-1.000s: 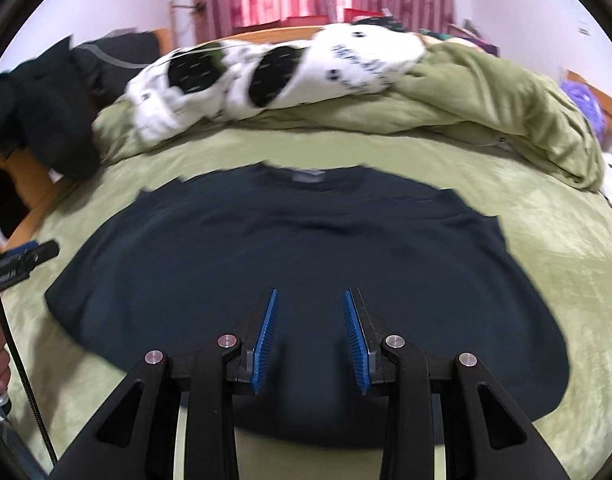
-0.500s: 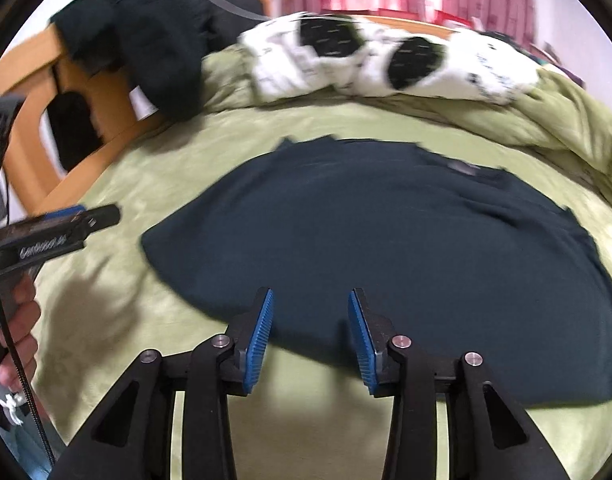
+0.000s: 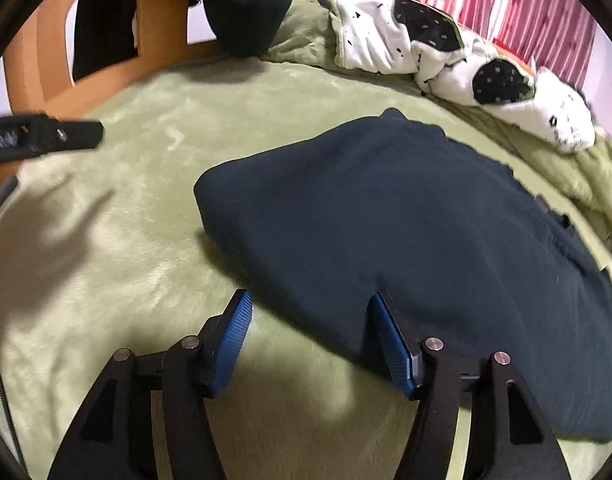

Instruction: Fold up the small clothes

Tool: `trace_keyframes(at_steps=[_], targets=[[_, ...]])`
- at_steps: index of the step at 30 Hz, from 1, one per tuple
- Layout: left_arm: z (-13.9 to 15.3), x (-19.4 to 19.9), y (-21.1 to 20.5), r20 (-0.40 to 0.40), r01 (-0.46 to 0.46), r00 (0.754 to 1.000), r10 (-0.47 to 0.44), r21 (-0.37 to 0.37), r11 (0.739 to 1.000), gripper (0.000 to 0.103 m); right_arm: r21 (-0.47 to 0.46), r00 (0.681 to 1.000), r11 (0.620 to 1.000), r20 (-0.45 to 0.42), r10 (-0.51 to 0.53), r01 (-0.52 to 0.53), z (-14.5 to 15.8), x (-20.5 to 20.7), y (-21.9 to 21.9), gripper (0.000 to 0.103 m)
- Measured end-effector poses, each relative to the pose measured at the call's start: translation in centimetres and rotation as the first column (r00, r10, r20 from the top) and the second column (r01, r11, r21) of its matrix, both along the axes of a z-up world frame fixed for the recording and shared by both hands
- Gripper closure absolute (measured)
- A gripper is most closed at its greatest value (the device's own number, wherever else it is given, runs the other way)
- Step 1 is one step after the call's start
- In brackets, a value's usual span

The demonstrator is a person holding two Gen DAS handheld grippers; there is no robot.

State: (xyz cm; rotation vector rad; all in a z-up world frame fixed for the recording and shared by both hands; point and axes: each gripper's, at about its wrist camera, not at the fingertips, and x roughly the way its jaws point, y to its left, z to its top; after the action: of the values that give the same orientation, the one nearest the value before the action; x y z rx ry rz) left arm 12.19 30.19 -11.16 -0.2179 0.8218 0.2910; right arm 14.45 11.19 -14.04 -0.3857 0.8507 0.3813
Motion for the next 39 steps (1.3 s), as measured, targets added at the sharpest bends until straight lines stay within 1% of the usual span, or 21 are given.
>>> trace_keyframes(at_steps=[2,4,6,7,8,9,11,12,14,17,18,22,25,27,31,33,35,38,39], targets=[[0.0,0.3,0.2,-0.001,-0.003,1.0,0.003,-0.01,1.0,0.039,-0.024,1.0,1.0,0.015,-0.005,0.005,-0.2,0.5,0.4,0.042],[-0.1,0.6,0.3,-0.002,-0.01,1.0,0.01,-0.022,1.0,0.039,-0.036,0.999,0.999,0.029,-0.019,0.02,-0.2,1.1,0.8,0.048],[-0.2,0.7,0.2,-0.007,-0.012,1.0,0.012,-0.028,1.0,0.039,-0.049,0.998,0.998,0.047,-0.042,0.044,-0.1,1.7,1.1,0.062],[-0.2,0.8,0.1,-0.008,-0.013,1.0,0.013,-0.03,0.999,0.039,-0.051,0.998,0.998,0.053,-0.046,0.049,-0.1,1.9,1.2,0.067],[-0.2,1.0,0.0,-0.011,-0.014,1.0,0.013,-0.035,0.999,0.039,-0.052,0.997,0.997,0.063,-0.05,0.053,0.1,1.9,1.3,0.079],[-0.1,1.0,-0.1,-0.013,-0.016,1.0,0.015,-0.037,0.999,0.039,-0.053,0.995,0.997,0.08,-0.056,0.061,0.3,1.9,1.2,0.086],[0.0,1.2,-0.4,-0.012,-0.019,1.0,0.019,-0.039,0.999,0.039,-0.019,0.993,0.997,0.096,-0.07,0.073,1.2,1.8,0.6,0.088],[0.2,1.3,-0.7,-0.01,-0.019,1.0,0.019,-0.039,0.999,0.039,0.027,0.992,0.996,0.097,-0.084,0.082,2.0,1.7,-0.4,0.089],[0.5,1.5,-1.4,-0.003,-0.013,1.0,0.013,-0.04,0.999,0.039,0.083,0.988,0.992,0.109,-0.108,0.099,3.2,1.7,-1.9,0.09],[1.0,1.9,-3.1,0.006,0.008,1.0,-0.008,-0.025,1.0,0.039,0.139,0.979,0.981,0.133,-0.152,0.133,5.7,1.5,-4.7,0.09],[1.2,2.1,-3.7,0.008,0.016,1.0,-0.016,-0.018,1.0,0.039,0.167,0.975,0.974,0.137,-0.176,0.153,6.9,1.6,-6.2,0.09],[1.9,3.2,-6.8,0.016,0.064,0.998,-0.064,0.019,0.998,0.039,0.228,0.953,0.946,0.148,-0.266,0.229,9.9,2.0,-11.4,0.09],[2.8,3.6,-9.1,0.037,0.1,0.994,-0.102,0.038,0.994,0.039,0.274,0.937,0.92,0.13,-0.324,0.28,11.5,2.0,-16.0,0.091],[3.3,3.9,-11.0,0.049,0.132,0.99,-0.133,0.038,0.991,0.039,0.293,0.919,0.899,0.126,-0.374,0.326,12.1,1.6,-19.5,0.091],[3.8,4.4,-14.1,0.052,0.176,0.983,-0.178,0.038,0.984,0.039,0.331,0.891,0.856,0.085,-0.447,0.397,12.2,0.8,-25.6,0.091],[3.9,4.5,-15.6,0.051,0.199,0.978,-0.201,0.039,0.979,0.039,0.343,0.872,0.831,0.062,-0.485,0.438,11.6,0.4,-28.7,0.091],[4.0,4.5,-17.1,0.045,0.228,0.972,-0.231,0.061,0.972,0.039,0.343,0.852,0.808,0.04,-0.523,0.479,10.7,-0.1,-31.6,0.091],[4.3,4.5,-19.1,0.048,0.257,0.964,-0.262,0.098,0.961,0.039,0.364,0.823,0.756,-0.053,-0.566,0.544,8.7,-0.2,-35.9,0.091],[4.4,4.6,-19.9,0.042,0.268,0.961,-0.273,0.109,0.957,0.039,0.38,0.814,0.734,-0.104,-0.571,0.563,7.8,-0.2,-37.3,0.091]])
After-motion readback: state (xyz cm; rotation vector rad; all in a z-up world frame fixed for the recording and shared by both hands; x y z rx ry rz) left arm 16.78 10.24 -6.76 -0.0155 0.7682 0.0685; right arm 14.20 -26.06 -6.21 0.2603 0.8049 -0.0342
